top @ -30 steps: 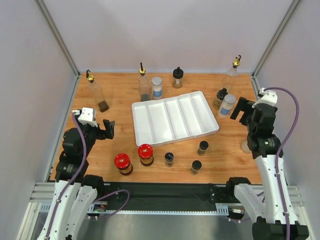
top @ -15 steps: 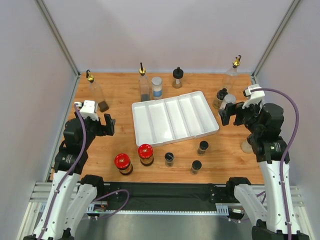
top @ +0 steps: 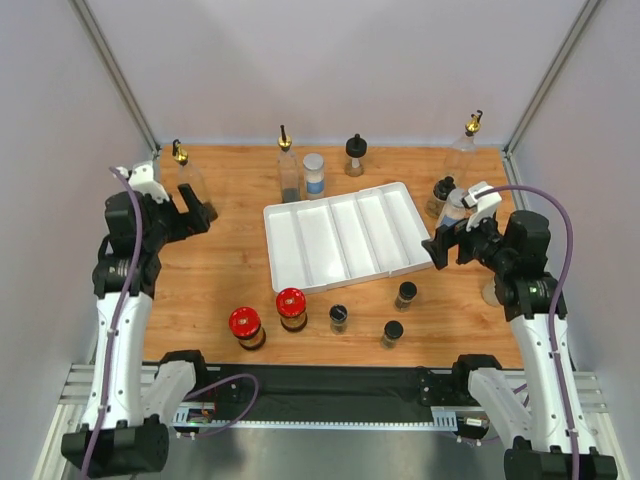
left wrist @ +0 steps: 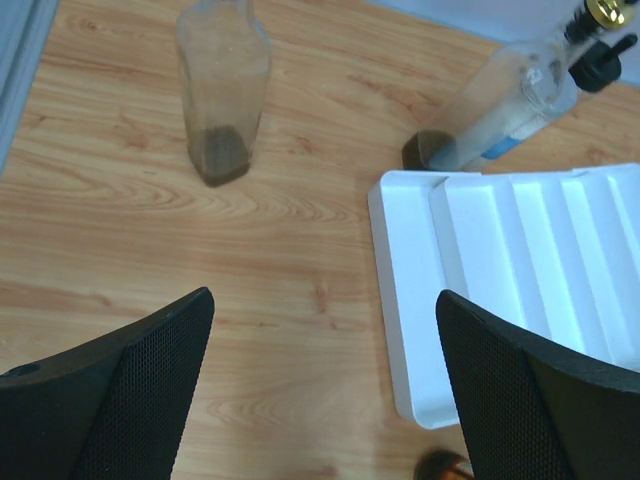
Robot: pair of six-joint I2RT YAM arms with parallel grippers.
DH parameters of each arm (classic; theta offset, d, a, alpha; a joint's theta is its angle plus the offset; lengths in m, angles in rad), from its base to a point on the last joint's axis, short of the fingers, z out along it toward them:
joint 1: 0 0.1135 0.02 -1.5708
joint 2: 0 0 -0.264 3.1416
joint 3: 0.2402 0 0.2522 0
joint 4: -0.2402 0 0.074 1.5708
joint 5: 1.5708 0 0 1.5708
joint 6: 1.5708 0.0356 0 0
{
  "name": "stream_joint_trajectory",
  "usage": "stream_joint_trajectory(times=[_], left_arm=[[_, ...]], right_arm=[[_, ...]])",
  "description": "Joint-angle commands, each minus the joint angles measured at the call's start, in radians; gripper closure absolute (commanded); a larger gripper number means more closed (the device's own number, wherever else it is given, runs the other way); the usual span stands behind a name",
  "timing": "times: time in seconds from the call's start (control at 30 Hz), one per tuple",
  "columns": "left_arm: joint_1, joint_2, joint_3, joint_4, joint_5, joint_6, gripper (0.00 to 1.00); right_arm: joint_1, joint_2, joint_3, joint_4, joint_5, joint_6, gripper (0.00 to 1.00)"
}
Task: Organize the condiment bottles
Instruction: Pick up the bottle from the center of the board.
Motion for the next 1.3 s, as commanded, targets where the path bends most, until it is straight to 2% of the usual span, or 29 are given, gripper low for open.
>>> stream_joint_trajectory(times=[0.0,0.17,0.3,0.53,0.8,1.07,1.27], left_arm=[[0.076,0.099,0.125,-0.034,0.084,-0.126,0.0],[0.088,0.338,0.295,-0.131,-0.016,-0.15,0.0],[0.088,0.492,0.418,-0.118,-0.068,-0.157,0.0],[0.09,0.7,0.599,-0.085,-0.131,-0.143,0.09],[0.087,0.819,0.657,0.007,-0.131,-0.097,0.14],[0.065,0.899,0.76,-0.005,-0.142,-0.031,0.25],[0.029,0.915,0.774,-0.009,-0.198,0.003,0.36]], right_arm=[[0.004,0.008,-0.029,0.081,-0.042,-0.002,0.0],[0.004,0.012,-0.063,0.089,-0.052,0.005,0.0],[0.004,0.001,-0.077,0.079,-0.052,-0.001,0.0],[0.004,-0.008,-0.083,0.071,-0.042,-0.006,0.0],[0.005,-0.004,-0.083,0.068,-0.041,-0.008,0.0],[0.005,0.012,-0.083,0.068,-0.029,-0.009,0.0],[0.005,0.013,-0.083,0.069,-0.016,-0.014,0.0]])
